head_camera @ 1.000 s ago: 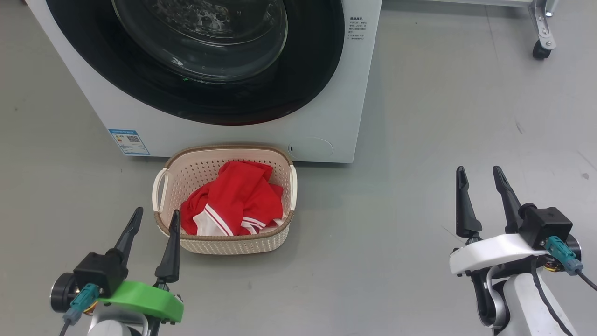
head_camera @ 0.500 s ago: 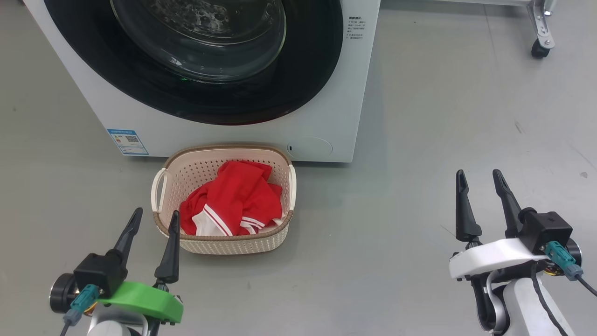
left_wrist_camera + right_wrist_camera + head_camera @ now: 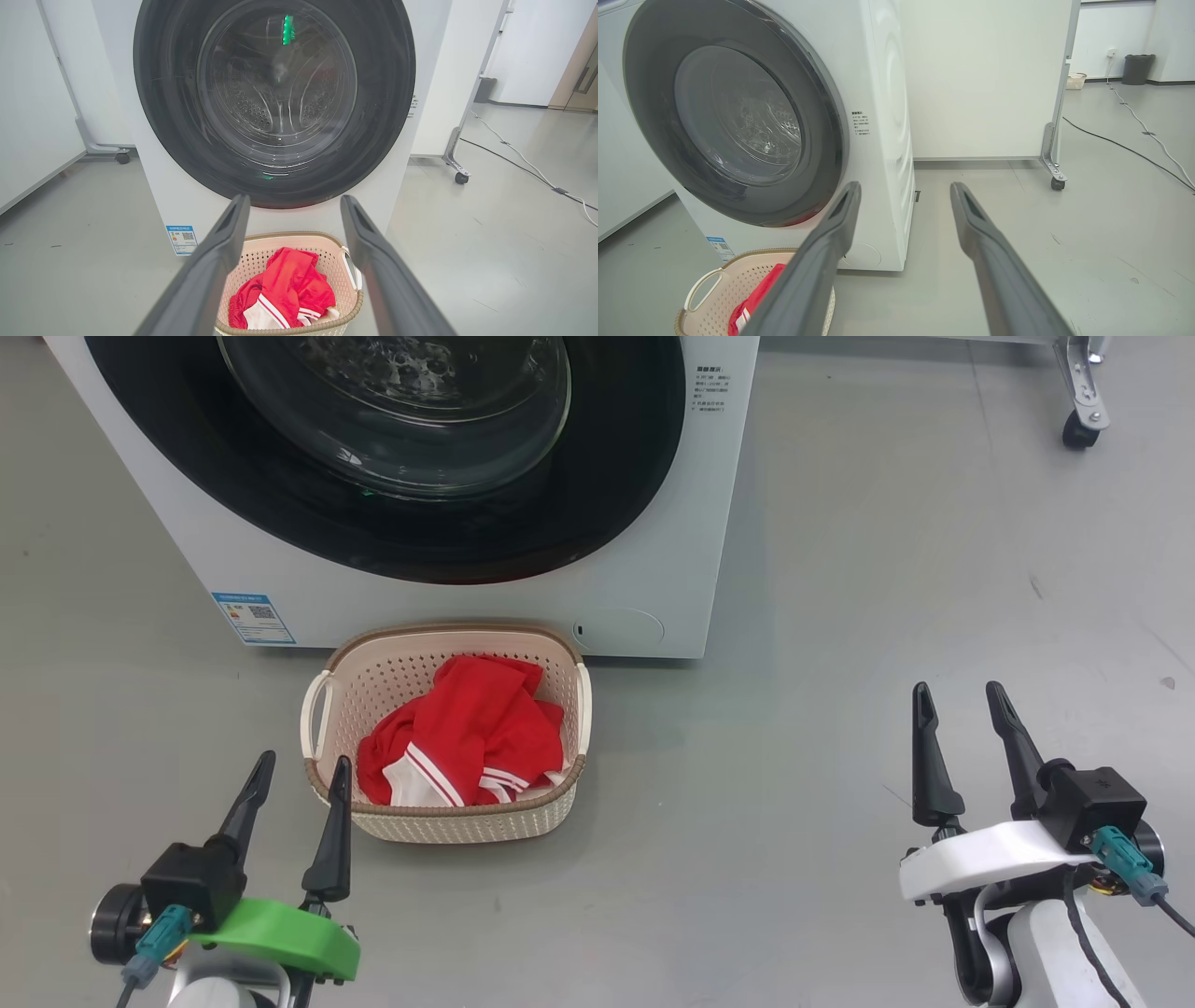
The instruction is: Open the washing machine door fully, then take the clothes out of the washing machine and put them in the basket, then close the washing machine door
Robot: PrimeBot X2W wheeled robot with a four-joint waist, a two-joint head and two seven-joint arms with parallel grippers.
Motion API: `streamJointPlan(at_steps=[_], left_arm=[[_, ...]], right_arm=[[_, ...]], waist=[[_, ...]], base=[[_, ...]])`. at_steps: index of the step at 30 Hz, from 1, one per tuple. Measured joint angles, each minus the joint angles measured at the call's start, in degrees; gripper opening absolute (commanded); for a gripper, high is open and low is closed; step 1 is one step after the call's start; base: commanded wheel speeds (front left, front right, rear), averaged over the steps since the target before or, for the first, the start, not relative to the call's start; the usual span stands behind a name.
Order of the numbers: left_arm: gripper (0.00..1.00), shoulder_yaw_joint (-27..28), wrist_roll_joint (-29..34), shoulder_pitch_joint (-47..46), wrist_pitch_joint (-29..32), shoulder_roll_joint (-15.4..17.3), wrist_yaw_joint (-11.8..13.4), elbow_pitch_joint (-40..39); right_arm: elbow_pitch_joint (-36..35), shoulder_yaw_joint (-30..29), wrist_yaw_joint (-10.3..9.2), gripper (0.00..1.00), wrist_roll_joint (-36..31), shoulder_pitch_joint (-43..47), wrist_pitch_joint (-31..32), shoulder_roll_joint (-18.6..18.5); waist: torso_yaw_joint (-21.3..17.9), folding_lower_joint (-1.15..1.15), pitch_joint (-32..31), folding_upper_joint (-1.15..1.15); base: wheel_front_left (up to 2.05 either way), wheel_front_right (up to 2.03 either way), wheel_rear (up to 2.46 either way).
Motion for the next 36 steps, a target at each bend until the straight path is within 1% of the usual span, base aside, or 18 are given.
streamJointPlan(at_steps=[9,26,36], left_arm=[[1.00,-0.02,-0.37,0.47,0.00,-0.02,0.13,1.60],[1.00,0.43,-1.64,0.67,0.00,-0.09,0.13,1.23],[1.00,0.37,-1.98,0.73,0.00,-0.13,0.13,1.43]], right_arm=[[-0.45,-0.16,0.00,1.00,-0.43,0.09,0.00,0.09],[-0.66,-0.22,0.10,1.00,-0.57,0.13,0.00,0.36],[-0.60,-0.20,0.49,1.00,-0.58,0.18,0.00,0.40]], waist=[[-0.05,0.00,0.20,0.00],[-0.18,0.00,-0.38,0.00],[-0.22,0.00,-0.81,0.00]], base=[[0.00,0.00,0.00],[0.00,0.00,0.00],[0.00,0.00,0.00]])
